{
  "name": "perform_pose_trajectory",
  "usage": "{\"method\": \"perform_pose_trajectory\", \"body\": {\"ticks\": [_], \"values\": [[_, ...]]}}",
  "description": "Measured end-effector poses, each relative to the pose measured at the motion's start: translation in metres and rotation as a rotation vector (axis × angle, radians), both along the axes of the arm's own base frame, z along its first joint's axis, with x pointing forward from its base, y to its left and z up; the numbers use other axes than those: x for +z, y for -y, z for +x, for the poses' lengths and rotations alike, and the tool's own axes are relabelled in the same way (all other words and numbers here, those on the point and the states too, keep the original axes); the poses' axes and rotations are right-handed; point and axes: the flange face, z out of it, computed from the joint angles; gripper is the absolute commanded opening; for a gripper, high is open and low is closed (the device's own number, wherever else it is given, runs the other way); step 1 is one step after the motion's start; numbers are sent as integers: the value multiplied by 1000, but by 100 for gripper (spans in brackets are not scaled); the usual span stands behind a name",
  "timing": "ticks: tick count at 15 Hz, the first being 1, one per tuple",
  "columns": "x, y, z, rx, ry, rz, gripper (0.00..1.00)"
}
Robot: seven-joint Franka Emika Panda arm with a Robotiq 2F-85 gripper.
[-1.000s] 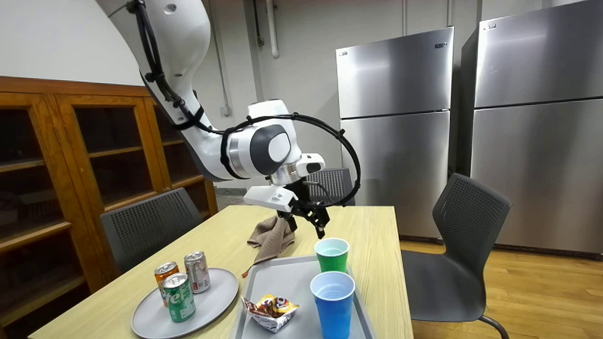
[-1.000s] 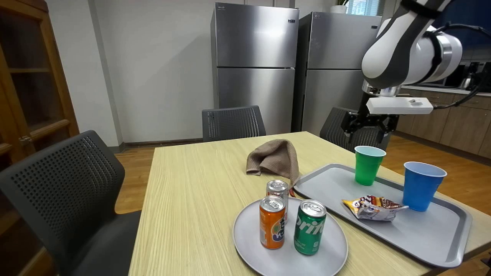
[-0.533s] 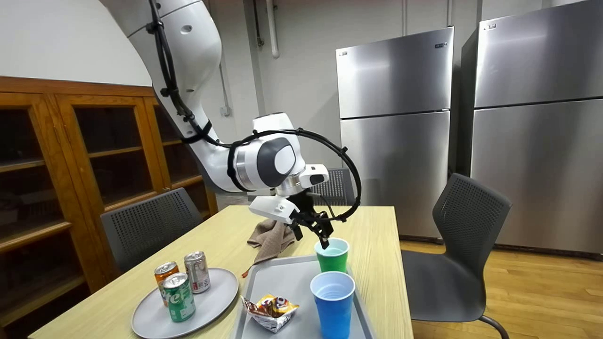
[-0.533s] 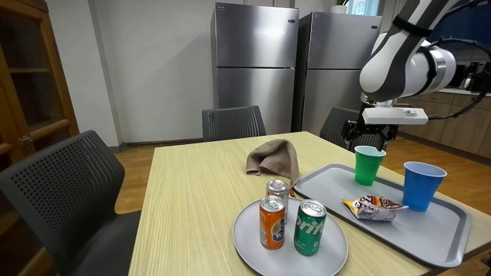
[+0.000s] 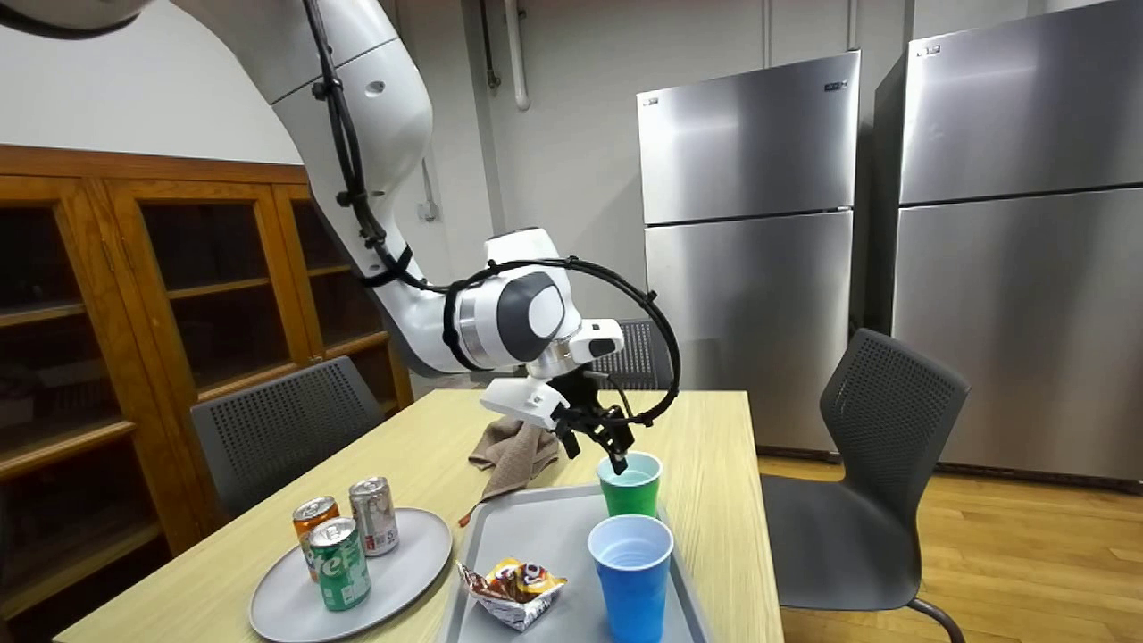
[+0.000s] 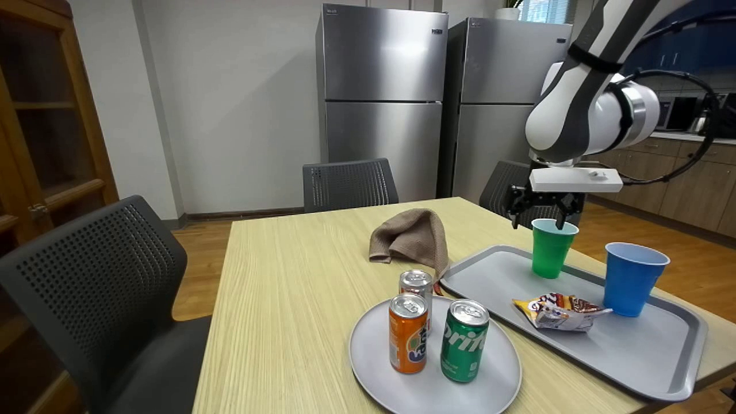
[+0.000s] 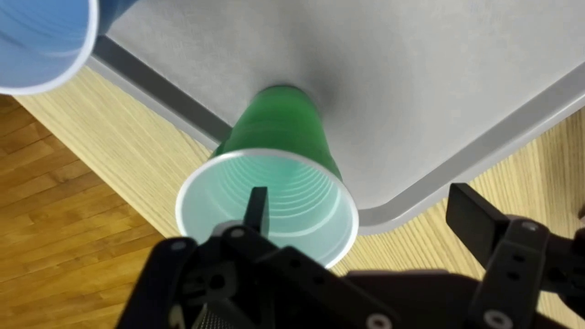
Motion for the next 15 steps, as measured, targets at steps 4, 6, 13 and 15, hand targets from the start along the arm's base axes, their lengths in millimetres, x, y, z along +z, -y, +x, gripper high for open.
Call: {"method": "perform_pose_trajectory", "body": {"ticks": [4, 6, 13, 15], "values": [[-6, -1, 9, -14, 1, -9, 72], [-9, -2, 13, -19, 2, -11, 56], [-12, 1, 17, -31, 3, -17, 3], [-12, 3, 17, -34, 3, -18, 0]]}}
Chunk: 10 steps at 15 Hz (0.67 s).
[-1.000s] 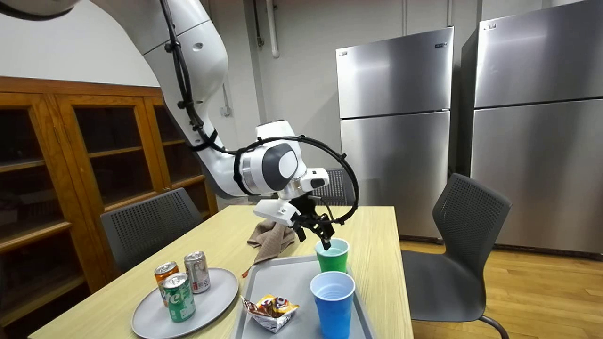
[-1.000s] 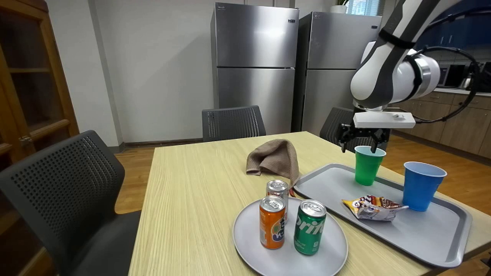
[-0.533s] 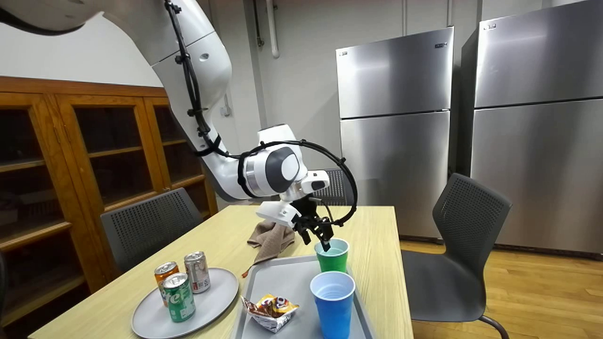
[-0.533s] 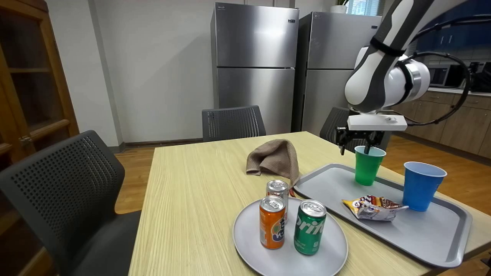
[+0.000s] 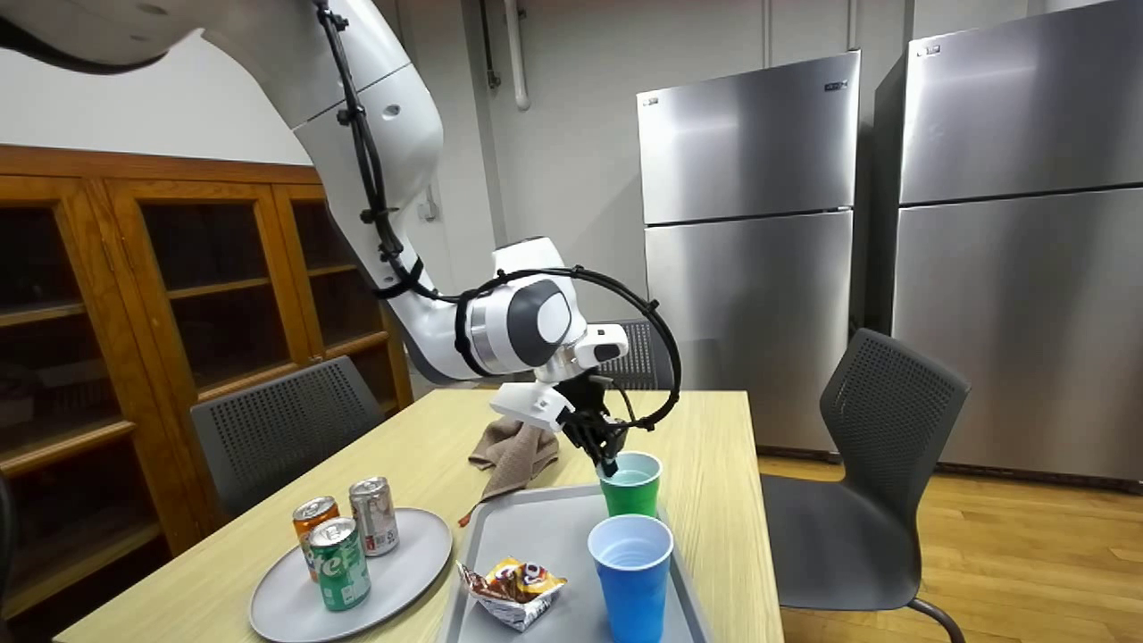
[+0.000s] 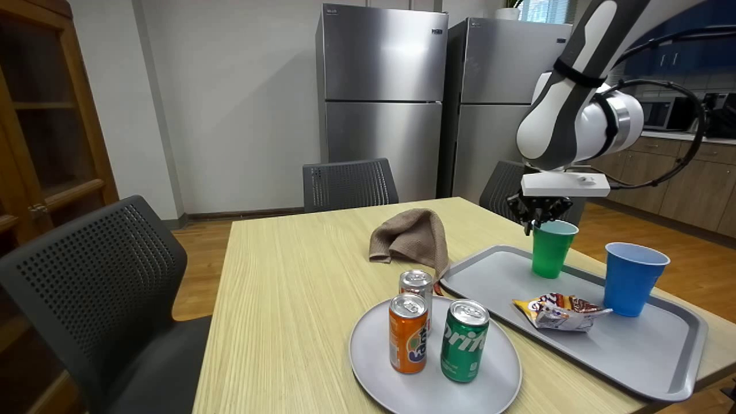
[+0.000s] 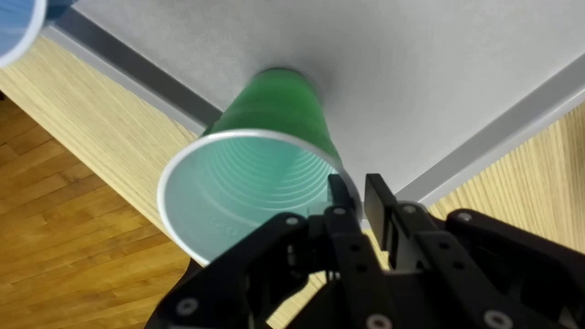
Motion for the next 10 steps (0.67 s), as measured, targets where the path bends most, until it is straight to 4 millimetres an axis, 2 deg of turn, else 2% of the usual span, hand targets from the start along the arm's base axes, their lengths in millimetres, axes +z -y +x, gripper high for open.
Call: {"method": "perform_pose_trajectory", "body": {"ticks": [6, 10], "values": [[3, 5, 0, -6, 5, -9, 1], [11, 8, 1, -8, 27, -15, 1]]}}
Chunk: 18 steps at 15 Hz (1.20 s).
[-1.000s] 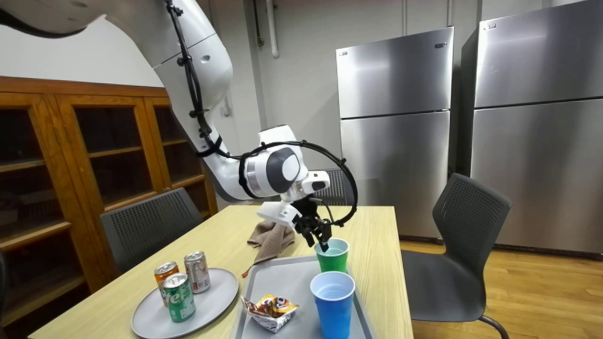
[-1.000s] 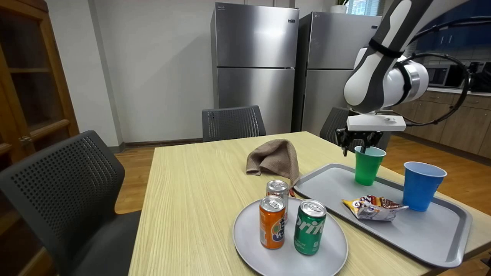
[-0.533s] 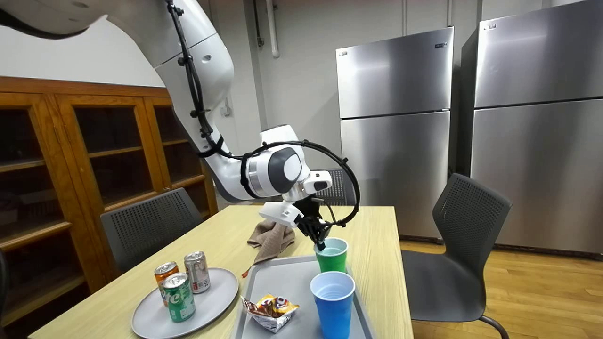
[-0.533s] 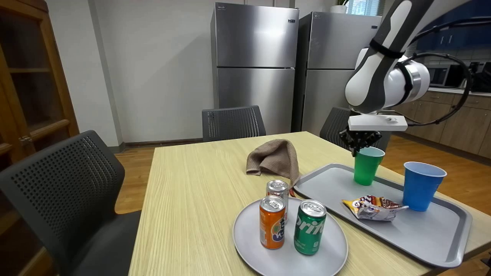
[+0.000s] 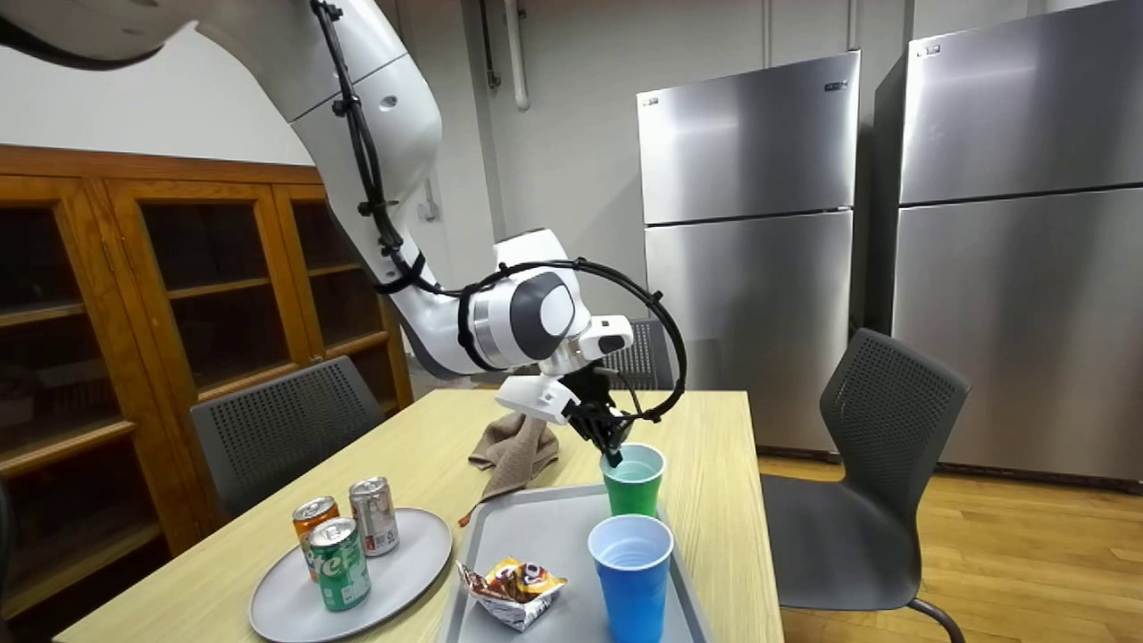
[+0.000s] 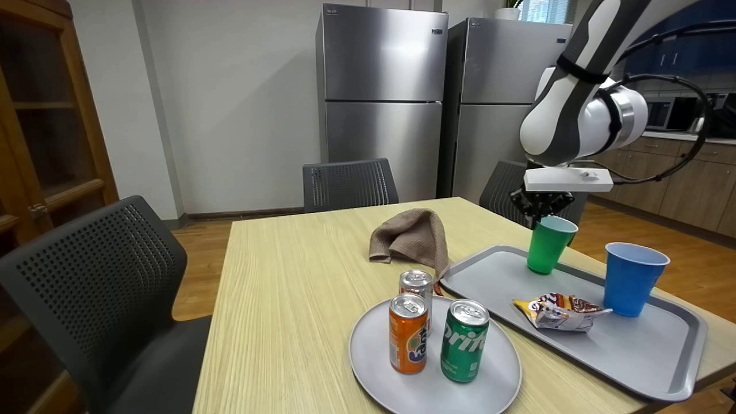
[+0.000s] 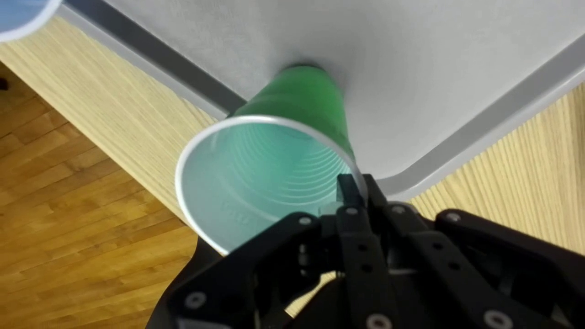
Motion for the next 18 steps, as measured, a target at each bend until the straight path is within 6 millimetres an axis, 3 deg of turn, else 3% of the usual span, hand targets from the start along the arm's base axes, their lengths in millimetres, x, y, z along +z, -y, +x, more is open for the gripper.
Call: {"method": "perform_pose_trajectory", "body": {"ticks": [10, 18], "values": [[29, 19, 5, -28, 67, -12, 1], [47, 34, 22, -62, 121, -12, 1]]}}
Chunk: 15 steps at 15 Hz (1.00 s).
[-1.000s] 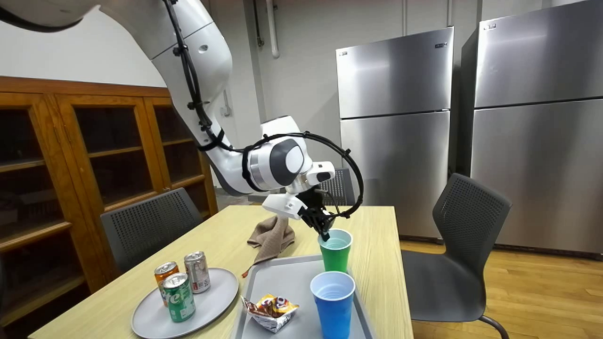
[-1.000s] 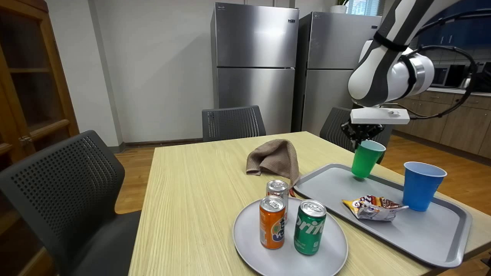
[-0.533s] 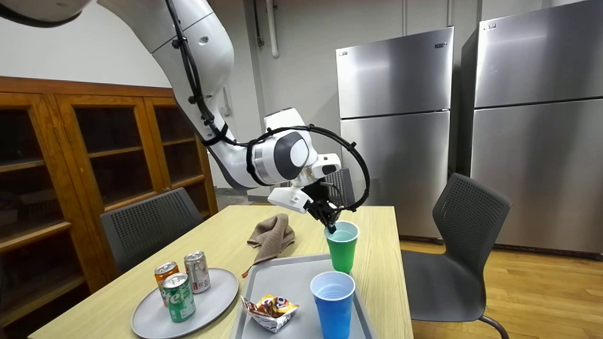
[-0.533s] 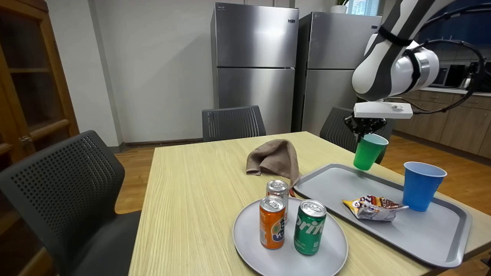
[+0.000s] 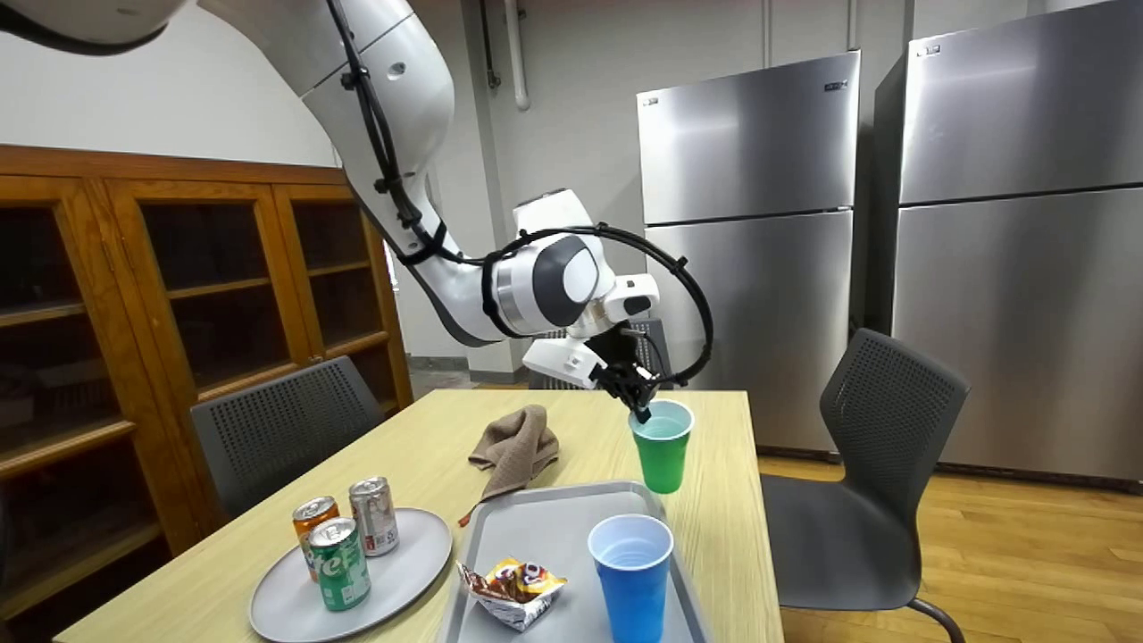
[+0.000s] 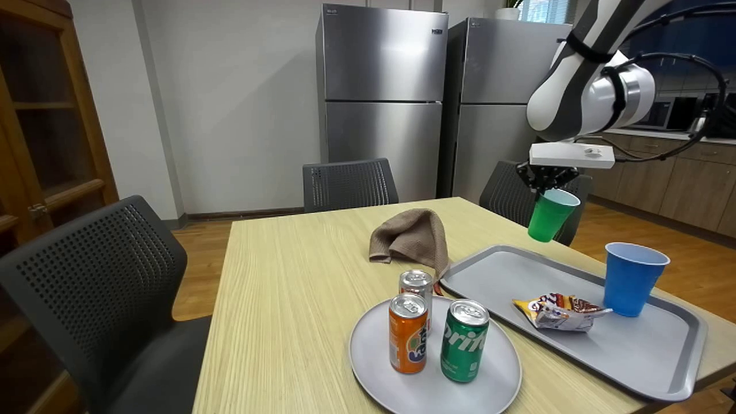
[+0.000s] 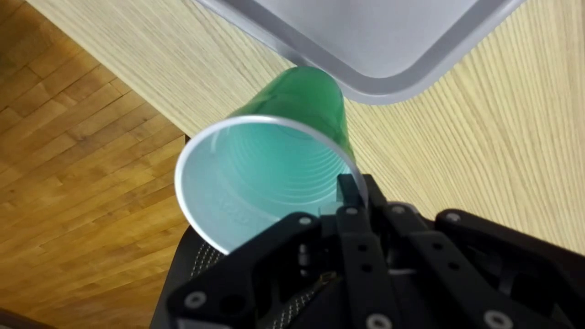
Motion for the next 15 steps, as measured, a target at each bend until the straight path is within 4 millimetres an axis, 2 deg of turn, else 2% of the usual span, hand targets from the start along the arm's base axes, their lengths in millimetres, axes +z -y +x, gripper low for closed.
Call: {"method": "perform_pose_trajectory", "body": {"ticks": [6, 15], "values": [[0, 10, 23, -29, 27, 7, 1], [-23, 23, 55, -44, -27, -7, 1]]}}
